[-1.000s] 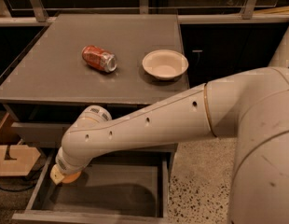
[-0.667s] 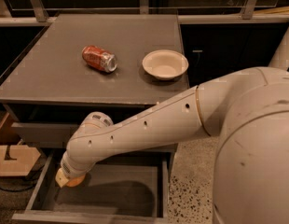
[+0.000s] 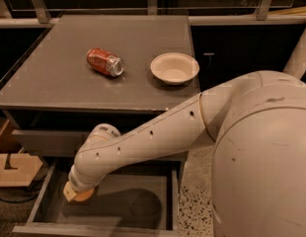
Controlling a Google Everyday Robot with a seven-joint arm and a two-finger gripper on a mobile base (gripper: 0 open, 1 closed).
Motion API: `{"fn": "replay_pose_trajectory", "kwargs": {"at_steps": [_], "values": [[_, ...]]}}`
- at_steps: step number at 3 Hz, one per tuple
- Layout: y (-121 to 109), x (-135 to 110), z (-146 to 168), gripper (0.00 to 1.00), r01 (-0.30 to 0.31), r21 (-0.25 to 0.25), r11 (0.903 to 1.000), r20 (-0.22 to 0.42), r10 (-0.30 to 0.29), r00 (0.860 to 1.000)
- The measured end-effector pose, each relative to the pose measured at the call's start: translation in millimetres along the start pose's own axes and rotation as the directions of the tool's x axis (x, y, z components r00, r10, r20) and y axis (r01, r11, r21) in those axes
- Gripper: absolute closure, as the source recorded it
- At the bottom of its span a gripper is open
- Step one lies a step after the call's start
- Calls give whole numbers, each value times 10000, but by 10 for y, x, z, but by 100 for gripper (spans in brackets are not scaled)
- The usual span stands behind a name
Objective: Place orange into middle drawer
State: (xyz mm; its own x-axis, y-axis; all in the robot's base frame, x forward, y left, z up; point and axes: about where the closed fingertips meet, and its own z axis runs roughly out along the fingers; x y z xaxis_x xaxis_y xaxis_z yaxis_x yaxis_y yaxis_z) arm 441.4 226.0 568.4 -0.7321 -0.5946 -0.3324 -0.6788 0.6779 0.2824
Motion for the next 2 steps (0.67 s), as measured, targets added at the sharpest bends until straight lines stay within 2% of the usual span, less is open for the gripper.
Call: {"fn": "replay_pose_trajectory", "kwargs": {"at_steps": [1,2], "values": [[-20,0,104,100,-128,-12,9999,7,128,9999],[-161,25,296,100,-549,76,9985,-8,549,9985]]}}
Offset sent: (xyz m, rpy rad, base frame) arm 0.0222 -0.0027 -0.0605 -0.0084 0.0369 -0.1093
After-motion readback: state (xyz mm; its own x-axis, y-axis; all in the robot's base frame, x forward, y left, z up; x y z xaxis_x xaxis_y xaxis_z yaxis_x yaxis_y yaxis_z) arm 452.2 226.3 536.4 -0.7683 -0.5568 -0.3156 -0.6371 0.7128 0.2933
